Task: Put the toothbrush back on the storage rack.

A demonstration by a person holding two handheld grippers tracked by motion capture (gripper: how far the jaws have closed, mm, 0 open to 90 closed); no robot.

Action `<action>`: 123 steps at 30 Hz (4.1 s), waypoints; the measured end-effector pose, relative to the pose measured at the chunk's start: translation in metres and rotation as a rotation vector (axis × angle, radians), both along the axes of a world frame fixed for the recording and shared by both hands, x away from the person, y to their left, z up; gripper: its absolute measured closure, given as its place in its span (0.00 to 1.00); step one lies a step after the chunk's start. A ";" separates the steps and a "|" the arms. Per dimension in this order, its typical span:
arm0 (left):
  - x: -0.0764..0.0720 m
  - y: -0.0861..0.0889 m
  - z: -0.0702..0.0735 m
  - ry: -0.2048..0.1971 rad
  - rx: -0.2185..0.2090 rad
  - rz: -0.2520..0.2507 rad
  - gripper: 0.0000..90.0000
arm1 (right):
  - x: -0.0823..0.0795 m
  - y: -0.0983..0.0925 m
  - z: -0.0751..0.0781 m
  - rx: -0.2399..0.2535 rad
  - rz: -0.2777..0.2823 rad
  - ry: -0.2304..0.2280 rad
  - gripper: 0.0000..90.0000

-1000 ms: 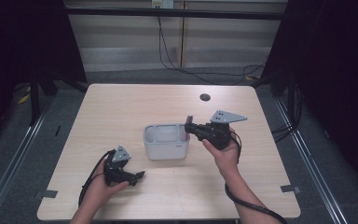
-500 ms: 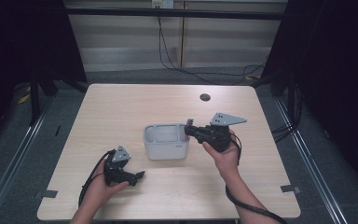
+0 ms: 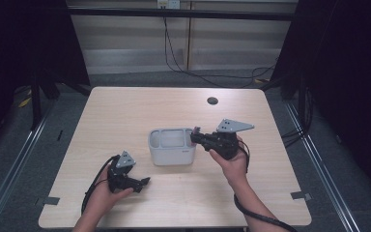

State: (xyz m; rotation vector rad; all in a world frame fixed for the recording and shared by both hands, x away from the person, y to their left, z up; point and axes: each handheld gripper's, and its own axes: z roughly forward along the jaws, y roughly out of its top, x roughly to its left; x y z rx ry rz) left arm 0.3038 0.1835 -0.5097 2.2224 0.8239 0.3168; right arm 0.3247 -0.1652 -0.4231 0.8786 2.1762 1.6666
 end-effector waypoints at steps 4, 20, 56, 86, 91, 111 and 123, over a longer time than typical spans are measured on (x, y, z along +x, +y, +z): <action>0.000 0.000 0.000 -0.001 0.000 0.001 0.08 | -0.001 0.000 0.000 -0.002 0.001 -0.001 0.94; 0.000 0.000 0.000 -0.001 0.000 0.001 0.08 | 0.000 -0.002 -0.002 -0.009 -0.012 0.008 0.89; 0.000 0.000 0.000 -0.001 0.001 0.001 0.08 | -0.003 -0.022 0.006 -0.065 -0.070 0.012 0.45; 0.000 0.000 0.000 -0.002 0.001 0.002 0.08 | -0.012 -0.067 -0.014 -0.139 -0.087 0.066 0.20; 0.000 0.000 0.000 -0.002 0.001 0.003 0.08 | -0.013 -0.071 -0.019 -0.159 -0.086 0.077 0.20; -0.001 0.000 0.000 -0.002 0.002 0.003 0.08 | -0.015 -0.094 -0.041 -0.213 -0.102 0.126 0.20; -0.001 0.000 0.000 -0.003 0.003 0.002 0.08 | -0.015 -0.108 -0.053 -0.257 -0.128 0.152 0.20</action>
